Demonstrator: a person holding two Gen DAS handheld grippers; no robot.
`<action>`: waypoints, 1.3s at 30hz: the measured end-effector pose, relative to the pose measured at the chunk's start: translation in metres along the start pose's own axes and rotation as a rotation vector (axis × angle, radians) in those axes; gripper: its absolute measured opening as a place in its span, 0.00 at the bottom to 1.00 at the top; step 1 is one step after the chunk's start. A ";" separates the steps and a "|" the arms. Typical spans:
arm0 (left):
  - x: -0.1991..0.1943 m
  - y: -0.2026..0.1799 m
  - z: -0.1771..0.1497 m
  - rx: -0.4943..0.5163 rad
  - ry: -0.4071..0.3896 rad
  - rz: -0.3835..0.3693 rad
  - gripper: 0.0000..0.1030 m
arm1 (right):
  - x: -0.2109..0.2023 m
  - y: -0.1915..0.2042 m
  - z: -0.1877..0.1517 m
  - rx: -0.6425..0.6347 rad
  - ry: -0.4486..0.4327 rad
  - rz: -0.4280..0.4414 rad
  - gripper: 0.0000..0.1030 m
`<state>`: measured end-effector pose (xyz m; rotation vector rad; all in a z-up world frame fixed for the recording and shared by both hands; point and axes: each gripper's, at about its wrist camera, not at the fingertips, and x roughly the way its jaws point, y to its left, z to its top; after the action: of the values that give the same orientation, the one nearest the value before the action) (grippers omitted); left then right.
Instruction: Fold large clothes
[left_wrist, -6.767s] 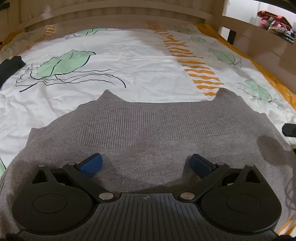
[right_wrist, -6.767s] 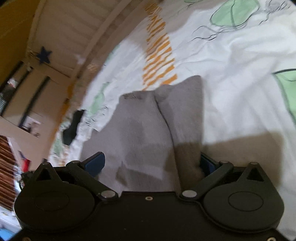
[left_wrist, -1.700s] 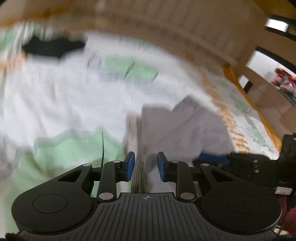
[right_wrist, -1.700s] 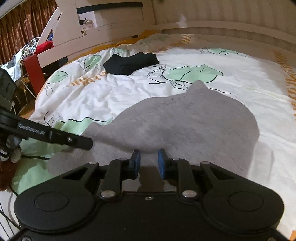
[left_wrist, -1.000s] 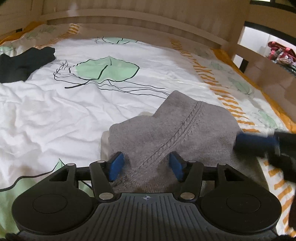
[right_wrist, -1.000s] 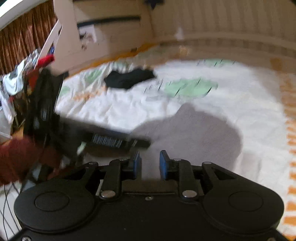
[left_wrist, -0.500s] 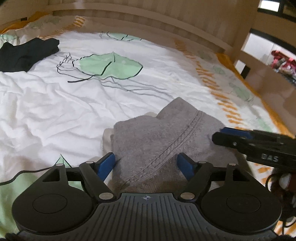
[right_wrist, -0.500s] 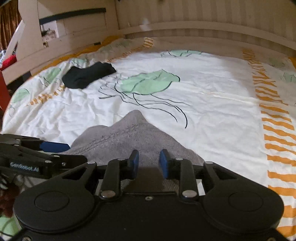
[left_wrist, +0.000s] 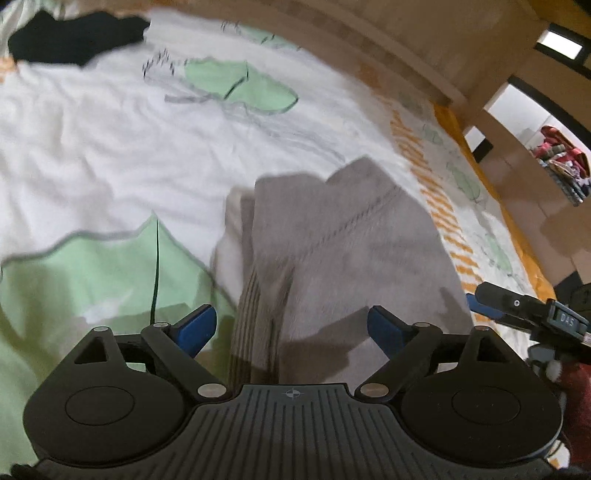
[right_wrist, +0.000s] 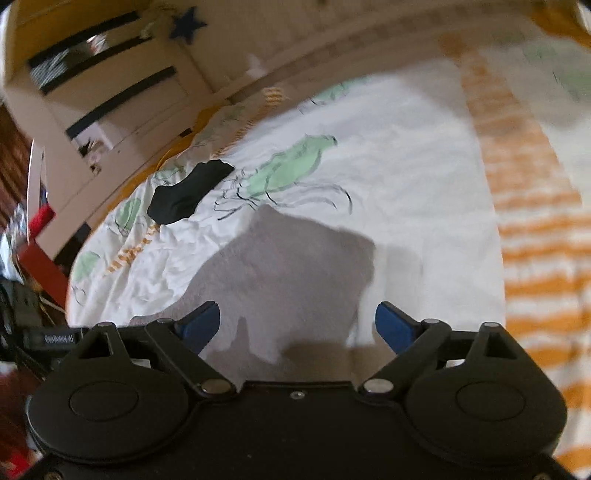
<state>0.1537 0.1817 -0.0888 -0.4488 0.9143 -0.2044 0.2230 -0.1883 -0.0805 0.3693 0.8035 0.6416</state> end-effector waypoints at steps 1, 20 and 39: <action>0.002 0.001 -0.001 -0.006 0.013 -0.005 0.87 | 0.002 -0.004 -0.002 0.024 0.012 0.015 0.90; 0.041 -0.003 0.003 0.030 0.113 -0.101 0.99 | 0.051 -0.024 -0.015 0.209 0.099 0.222 0.93; 0.100 -0.096 0.033 -0.076 0.020 -0.403 0.82 | -0.002 -0.029 0.063 -0.100 0.099 0.081 0.55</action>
<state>0.2417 0.0699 -0.0987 -0.7011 0.8461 -0.5435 0.2812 -0.2151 -0.0538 0.2814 0.8499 0.7779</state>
